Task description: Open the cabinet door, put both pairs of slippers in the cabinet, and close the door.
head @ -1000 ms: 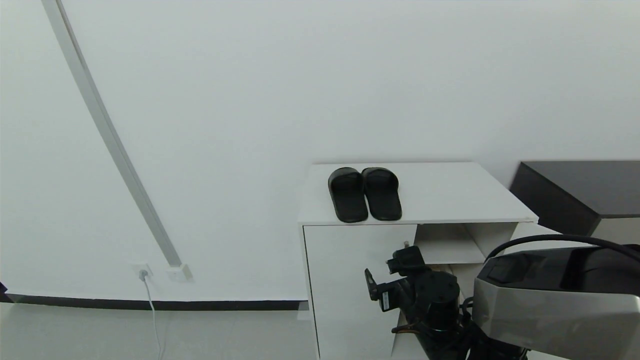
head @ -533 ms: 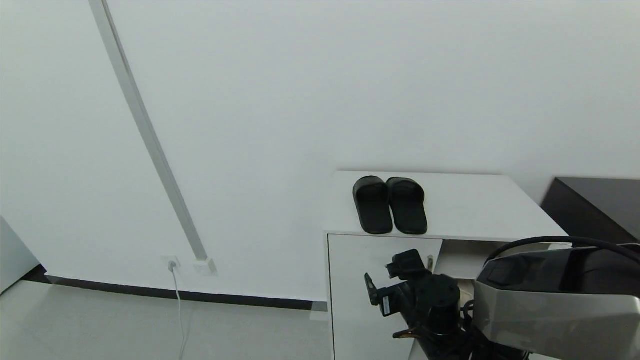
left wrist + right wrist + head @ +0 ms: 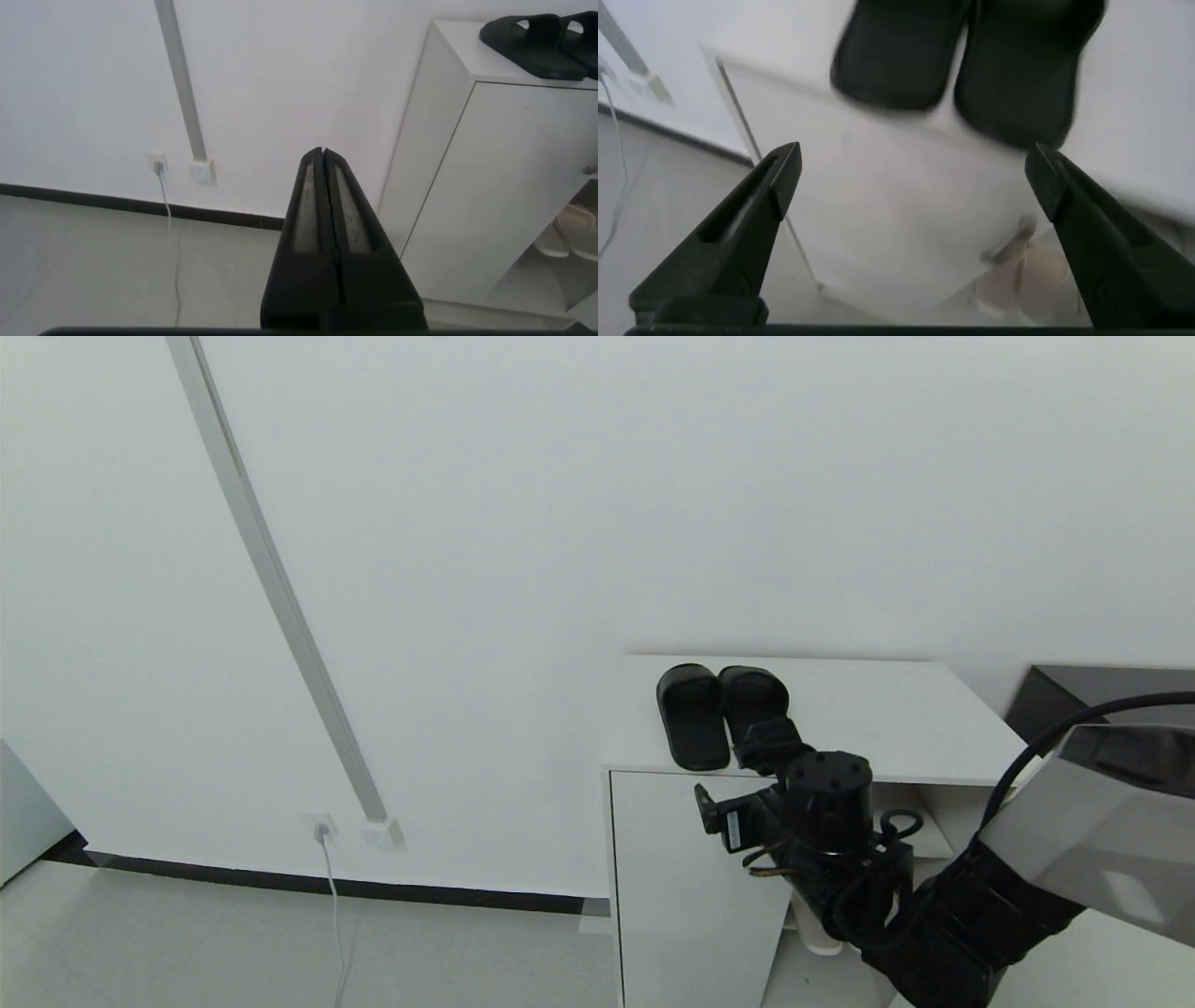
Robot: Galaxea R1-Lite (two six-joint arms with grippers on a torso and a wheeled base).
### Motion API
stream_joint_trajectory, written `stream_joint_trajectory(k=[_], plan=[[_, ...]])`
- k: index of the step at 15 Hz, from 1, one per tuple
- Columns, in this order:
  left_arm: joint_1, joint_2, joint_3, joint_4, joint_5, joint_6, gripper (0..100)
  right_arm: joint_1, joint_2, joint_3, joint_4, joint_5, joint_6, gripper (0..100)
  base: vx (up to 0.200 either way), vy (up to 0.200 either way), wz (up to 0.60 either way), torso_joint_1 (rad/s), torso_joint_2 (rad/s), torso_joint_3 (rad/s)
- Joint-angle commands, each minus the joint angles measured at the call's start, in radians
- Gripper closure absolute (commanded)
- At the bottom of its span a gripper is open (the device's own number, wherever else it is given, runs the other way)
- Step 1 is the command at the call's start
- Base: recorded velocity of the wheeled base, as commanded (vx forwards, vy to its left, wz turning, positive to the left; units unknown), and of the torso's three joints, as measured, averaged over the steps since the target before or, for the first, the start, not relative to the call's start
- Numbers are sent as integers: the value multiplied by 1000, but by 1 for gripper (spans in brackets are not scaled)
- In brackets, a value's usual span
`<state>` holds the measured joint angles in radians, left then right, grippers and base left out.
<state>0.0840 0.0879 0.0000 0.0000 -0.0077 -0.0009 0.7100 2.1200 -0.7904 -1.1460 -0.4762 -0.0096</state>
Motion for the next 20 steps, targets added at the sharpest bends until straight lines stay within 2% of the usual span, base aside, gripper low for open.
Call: stream_joint_trajectory(k=[1, 4, 10, 12, 13, 15, 17, 20], plan=[[0, 0, 0, 0, 0, -1, 100, -1, -71, 8, -31, 10, -33, 0, 0, 0, 0, 0, 0, 0], [0, 0, 0, 0, 0, -1, 100, 0, -54, 27, -70, 22, -35, 0, 0, 0, -400, 2, 2, 2], [0, 0, 0, 0, 0, -1, 100, 3, -9, -26, -86, 14, -35, 0, 0, 0, 0, 0, 0, 0], [0, 0, 0, 0, -2, 1, 100, 5, -22, -79, 45, 4, 14, 0, 0, 0, 0, 0, 0, 0], [0, 0, 0, 0, -2, 1, 100, 5, -45, -151, 215, 2, 105, 0, 0, 0, 0, 0, 0, 0], [0, 0, 0, 0, -2, 4, 100, 20, -54, -254, 413, -59, 201, 0, 0, 0, 0, 0, 0, 0], [0, 0, 0, 0, -2, 2, 100, 23, -25, -320, 446, -116, 220, 0, 100, 0, 0, 1, 1, 4], [0, 1, 0, 0, -3, 1, 100, 16, -2, -316, 445, -121, 226, 0, 200, 0, 0, -12, 2, 4]])
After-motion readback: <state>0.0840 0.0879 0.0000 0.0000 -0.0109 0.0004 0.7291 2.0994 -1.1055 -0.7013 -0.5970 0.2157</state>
